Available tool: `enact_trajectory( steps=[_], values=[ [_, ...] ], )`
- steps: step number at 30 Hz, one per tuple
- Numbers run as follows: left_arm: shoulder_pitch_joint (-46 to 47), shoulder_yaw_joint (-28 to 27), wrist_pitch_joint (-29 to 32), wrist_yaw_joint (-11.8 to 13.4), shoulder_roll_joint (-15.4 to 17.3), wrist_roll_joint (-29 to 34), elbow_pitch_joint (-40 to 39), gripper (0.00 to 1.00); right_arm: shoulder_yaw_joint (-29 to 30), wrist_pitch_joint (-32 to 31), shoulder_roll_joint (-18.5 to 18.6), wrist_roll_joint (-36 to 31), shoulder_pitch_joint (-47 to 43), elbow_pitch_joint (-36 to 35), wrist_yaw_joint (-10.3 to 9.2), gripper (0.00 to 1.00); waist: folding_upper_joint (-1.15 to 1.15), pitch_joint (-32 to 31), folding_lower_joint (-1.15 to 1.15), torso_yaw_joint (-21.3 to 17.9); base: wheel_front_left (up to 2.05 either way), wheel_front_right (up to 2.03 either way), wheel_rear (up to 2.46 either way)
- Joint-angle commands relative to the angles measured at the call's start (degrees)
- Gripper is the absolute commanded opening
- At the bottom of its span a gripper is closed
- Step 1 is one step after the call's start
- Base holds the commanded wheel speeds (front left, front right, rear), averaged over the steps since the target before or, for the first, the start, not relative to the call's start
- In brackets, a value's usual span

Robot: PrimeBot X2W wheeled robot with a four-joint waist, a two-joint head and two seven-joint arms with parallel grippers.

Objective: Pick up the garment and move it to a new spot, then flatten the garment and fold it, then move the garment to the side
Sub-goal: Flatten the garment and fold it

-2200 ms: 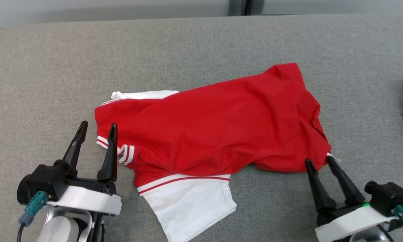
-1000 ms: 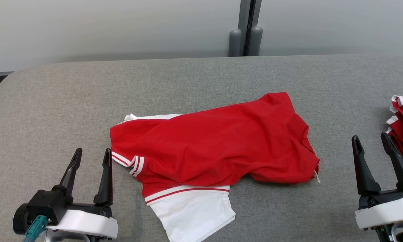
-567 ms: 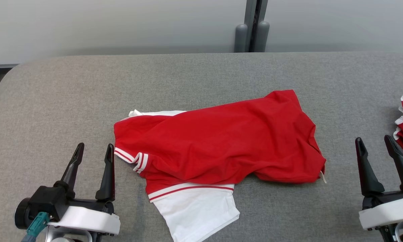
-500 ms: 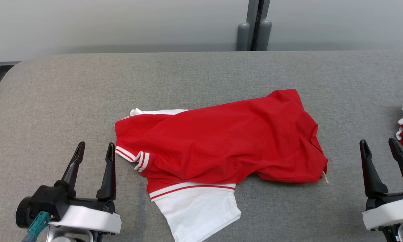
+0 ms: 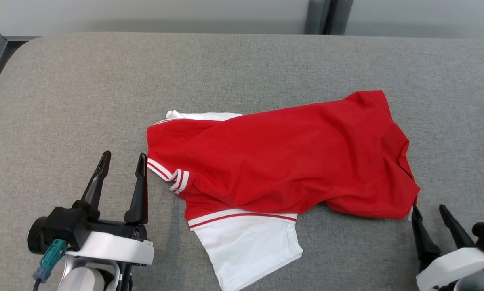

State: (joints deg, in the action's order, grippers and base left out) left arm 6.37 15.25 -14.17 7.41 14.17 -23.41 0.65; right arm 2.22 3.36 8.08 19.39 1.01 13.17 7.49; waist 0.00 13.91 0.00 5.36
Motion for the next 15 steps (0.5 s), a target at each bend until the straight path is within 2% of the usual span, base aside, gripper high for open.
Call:
enact_trajectory(
  steps=[1, 5, 6, 7, 9, 15],
  values=[
    [0.8, -0.2, -0.2, -0.1, 0.2, 0.3, 0.3, 1.00, -0.5, 0.4, 0.6, 0.3, 0.9, 1.0, 0.00, 1.00, 0.00, 0.3, 0.00, 0.1, 0.00, 0.00, 0.00],
    [1.5, -0.3, -0.5, -0.3, 0.1, 0.4, 0.7, 1.00, -2.6, 1.5, 1.0, 1.5, 2.8, 4.1, 0.00, 1.00, 0.00, 0.8, 0.00, 0.1, 0.00, 0.00, 0.00],
    [1.5, -0.3, -0.5, -0.3, 0.1, 0.4, 0.8, 1.00, -3.2, 1.7, 1.1, 1.8, 3.4, 4.8, 0.00, 0.94, 0.00, 1.0, 0.00, 0.0, 0.00, 0.00, 0.00],
    [1.6, -0.4, -0.6, -0.4, 0.1, 0.4, 0.9, 1.00, -4.0, 1.7, 1.3, 2.1, 3.8, 5.5, 0.00, 0.43, 0.00, 1.1, 0.00, 0.0, 0.00, 0.00, 0.00],
    [1.5, -0.4, -0.7, -0.4, 0.1, 0.5, 1.0, 1.00, -4.8, 1.9, 1.5, 2.8, 4.6, 6.4, 0.00, 0.00, 0.00, 1.3, 0.00, -0.1, 0.00, 0.00, 0.00],
    [1.7, -0.8, -0.8, -0.3, 0.1, 0.6, 1.3, 1.00, -5.0, 3.4, 3.2, 3.9, 5.6, 6.0, 0.00, 0.00, 0.00, 1.3, 0.00, -0.8, 0.00, 0.00, 0.00]
  ],
)
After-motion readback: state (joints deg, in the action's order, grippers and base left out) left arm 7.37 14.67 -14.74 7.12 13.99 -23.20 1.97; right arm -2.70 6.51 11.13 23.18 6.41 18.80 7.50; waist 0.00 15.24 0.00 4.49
